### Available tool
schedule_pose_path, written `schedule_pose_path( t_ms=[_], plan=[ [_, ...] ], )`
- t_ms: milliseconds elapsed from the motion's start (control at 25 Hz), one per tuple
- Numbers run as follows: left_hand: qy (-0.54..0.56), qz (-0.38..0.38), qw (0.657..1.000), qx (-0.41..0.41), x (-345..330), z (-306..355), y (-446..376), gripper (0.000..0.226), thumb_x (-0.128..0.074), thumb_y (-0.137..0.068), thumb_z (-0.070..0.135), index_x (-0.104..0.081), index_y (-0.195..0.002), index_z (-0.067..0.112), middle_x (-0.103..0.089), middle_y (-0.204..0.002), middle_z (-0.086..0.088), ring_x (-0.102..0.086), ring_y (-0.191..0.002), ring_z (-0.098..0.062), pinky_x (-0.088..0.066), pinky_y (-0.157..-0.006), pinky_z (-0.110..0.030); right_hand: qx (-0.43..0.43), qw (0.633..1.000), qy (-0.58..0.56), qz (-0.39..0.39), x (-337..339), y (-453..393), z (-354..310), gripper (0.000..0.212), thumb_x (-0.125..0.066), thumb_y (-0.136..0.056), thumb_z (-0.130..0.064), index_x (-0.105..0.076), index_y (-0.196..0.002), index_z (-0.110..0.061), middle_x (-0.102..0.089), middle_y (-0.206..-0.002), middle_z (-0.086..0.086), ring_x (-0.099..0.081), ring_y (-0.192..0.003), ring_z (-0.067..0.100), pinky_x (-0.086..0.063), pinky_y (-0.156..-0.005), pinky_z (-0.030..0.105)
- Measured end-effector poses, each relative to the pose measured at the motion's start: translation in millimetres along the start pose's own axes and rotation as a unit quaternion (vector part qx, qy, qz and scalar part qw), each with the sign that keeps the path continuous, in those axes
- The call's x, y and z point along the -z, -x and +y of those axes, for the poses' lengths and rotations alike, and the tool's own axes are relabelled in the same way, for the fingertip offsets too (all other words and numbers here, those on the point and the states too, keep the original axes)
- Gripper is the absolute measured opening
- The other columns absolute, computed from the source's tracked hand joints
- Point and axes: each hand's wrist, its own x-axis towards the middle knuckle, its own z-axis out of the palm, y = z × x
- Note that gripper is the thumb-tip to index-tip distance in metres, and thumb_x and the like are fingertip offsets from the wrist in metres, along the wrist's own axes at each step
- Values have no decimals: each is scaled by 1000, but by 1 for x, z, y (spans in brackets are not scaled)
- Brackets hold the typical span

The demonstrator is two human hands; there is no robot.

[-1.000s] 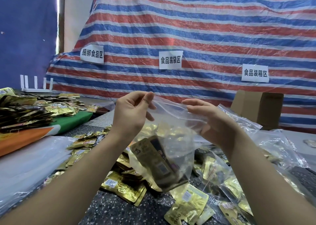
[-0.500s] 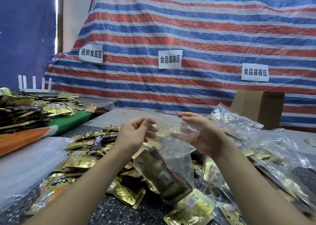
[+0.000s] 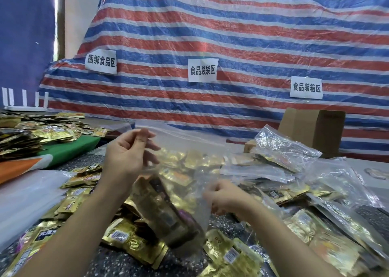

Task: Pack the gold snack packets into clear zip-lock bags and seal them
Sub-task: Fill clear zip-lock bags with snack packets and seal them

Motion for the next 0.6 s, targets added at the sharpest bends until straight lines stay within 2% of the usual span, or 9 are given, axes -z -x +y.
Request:
schedule_pose_path(
  t_ms=[80, 120, 240, 320, 400, 480, 520, 600],
  plan=[
    [-20, 21, 999, -21, 5, 0, -4, 20, -56, -87, 39, -72, -78, 31, -72, -72, -1, -64, -49, -12, -49, -43, -20, -8, 993, 109, -33, -15, -7, 2, 31, -57, -95, -34, -64, -84, -6, -61, -77, 5, -54, -64, 17, -46, -61, 30],
    [-28, 29, 999, -29, 7, -2, -6, 21, -56, -90, 37, -72, -78, 30, -71, -72, -1, -64, -48, -13, -49, -43, -19, -6, 990, 134, -40, -22, -10, 1, 35, -58, -95, -41, -59, -78, -11, -56, -72, 4, -49, -61, 17, -43, -58, 31],
    [-42, 44, 998, -34, 10, -13, -7, 21, -55, -93, 37, -70, -81, 27, -71, -72, -1, -64, -48, -14, -50, -44, -21, 22, 994, 102, -29, -35, -18, -4, 52, -57, -90, -61, -43, -61, -20, -38, -59, -1, -32, -48, 13, -26, -48, 28],
    [-35, 56, 998, -24, 13, -21, -6, 22, -54, -91, 40, -69, -82, 26, -71, -70, -1, -64, -48, -12, -52, -45, -23, 40, 995, 75, -51, -41, -21, -6, 53, -59, -85, -67, -44, -60, -22, -40, -57, -5, -34, -44, 9, -26, -45, 25],
    [-27, 61, 997, -24, 16, -25, -5, 24, -54, -88, 43, -70, -80, 27, -71, -69, -1, -64, -49, -11, -51, -46, -21, 42, 992, 74, -88, -46, -22, -8, 46, -63, -75, -71, -56, -72, -26, -56, -57, -11, -48, -42, -2, -33, -43, 14],
    [-28, 56, 998, -27, 17, -28, -5, 23, -54, -87, 44, -71, -79, 30, -71, -71, -1, -65, -50, -12, -51, -46, -20, 47, 988, 76, -123, -48, -23, -10, 53, -65, -67, -74, -61, -94, -29, -61, -54, -27, -53, -45, -13, -33, -39, 4],
    [-28, 57, 998, -25, 17, -30, -5, 24, -54, -88, 44, -71, -80, 29, -72, -72, -1, -65, -51, -13, -51, -47, -20, 50, 985, 88, -139, -47, -25, -11, 57, -66, -68, -73, -64, -102, -27, -60, -54, -26, -53, -46, -12, -32, -39, 4],
    [-24, 64, 998, -9, 17, -34, -5, 24, -55, -91, 39, -71, -81, 24, -73, -75, 0, -67, -53, -13, -53, -49, -20, 53, 978, 127, -159, -47, -29, -10, 58, -70, -75, -61, -67, -101, -9, -61, -65, -15, -54, -57, -1, -38, -48, 9]
  ],
)
